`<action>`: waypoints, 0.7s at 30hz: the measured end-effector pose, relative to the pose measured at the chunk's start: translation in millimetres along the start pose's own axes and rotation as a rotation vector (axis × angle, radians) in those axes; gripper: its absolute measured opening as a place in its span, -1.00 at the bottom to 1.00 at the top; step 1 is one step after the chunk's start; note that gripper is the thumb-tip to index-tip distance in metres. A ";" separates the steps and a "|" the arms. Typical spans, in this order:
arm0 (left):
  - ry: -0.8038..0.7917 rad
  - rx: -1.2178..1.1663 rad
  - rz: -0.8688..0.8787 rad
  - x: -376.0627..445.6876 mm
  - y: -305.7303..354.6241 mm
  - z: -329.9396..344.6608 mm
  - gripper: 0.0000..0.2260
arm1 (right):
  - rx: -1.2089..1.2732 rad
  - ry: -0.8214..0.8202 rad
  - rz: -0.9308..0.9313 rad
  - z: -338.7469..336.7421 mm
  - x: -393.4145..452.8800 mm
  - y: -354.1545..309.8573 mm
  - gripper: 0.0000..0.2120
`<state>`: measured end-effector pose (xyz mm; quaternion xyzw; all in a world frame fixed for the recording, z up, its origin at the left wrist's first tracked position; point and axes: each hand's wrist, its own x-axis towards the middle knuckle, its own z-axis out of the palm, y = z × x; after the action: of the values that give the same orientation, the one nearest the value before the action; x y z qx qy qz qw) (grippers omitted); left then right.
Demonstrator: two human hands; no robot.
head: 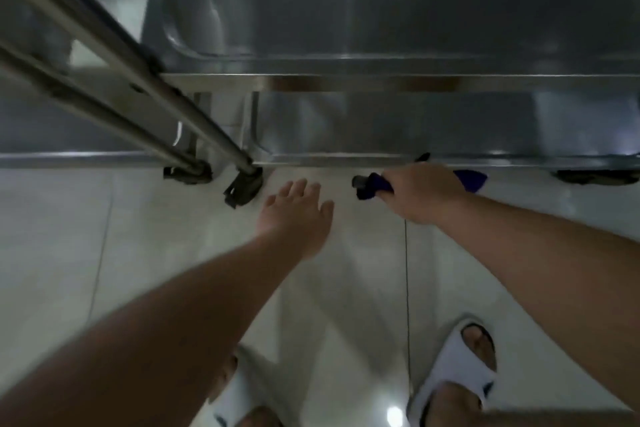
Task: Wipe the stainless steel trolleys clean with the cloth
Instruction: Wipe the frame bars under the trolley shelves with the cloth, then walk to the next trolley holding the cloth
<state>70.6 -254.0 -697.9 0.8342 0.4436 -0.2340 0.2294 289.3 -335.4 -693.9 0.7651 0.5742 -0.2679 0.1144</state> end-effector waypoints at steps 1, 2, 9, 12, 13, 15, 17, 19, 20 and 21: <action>-0.040 -0.005 -0.009 -19.6 -1.8 -5.1 -0.43 | 0.043 -0.062 0.051 -2.7 -13.0 -9.9 -0.70; -0.069 -0.015 -0.015 -39.6 -3.0 -11.5 -0.44 | 0.089 -0.118 0.090 -6.0 -28.0 -19.9 -0.71; -0.270 -0.055 -0.037 -170.4 -2.6 -83.4 -0.46 | 0.290 -0.281 0.181 -81.4 -149.3 -86.9 -0.71; -0.266 -0.085 -0.040 -210.4 -4.0 -128.4 -0.47 | 0.193 -0.283 0.191 -135.7 -187.0 -106.8 -0.68; -0.268 -0.090 -0.047 -223.7 -6.7 -144.6 -0.47 | 0.157 -0.305 0.190 -154.7 -198.0 -114.4 -0.67; -0.273 -0.116 -0.071 -251.9 -16.3 -179.6 -0.48 | 0.097 -0.366 0.188 -193.6 -218.2 -133.6 -0.68; -0.251 -0.139 -0.090 -278.1 -24.9 -210.1 -0.48 | 0.063 -0.358 0.170 -224.3 -234.4 -151.4 -0.68; -0.187 -0.159 -0.115 -311.6 -44.8 -255.2 -0.50 | 0.021 -0.320 0.132 -269.0 -249.8 -185.2 -0.68; -0.156 -0.166 -0.127 -328.4 -56.3 -277.7 -0.51 | 0.008 -0.314 0.112 -293.6 -256.6 -206.2 -0.68; -0.132 -0.178 -0.141 -343.7 -68.6 -300.4 -0.52 | 0.001 -0.311 0.090 -317.0 -261.5 -228.0 -0.68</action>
<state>-102.1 -259.7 -269.9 0.7600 0.5042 -0.2637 0.3142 111.7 -324.5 -258.9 0.7395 0.5146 -0.3779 0.2134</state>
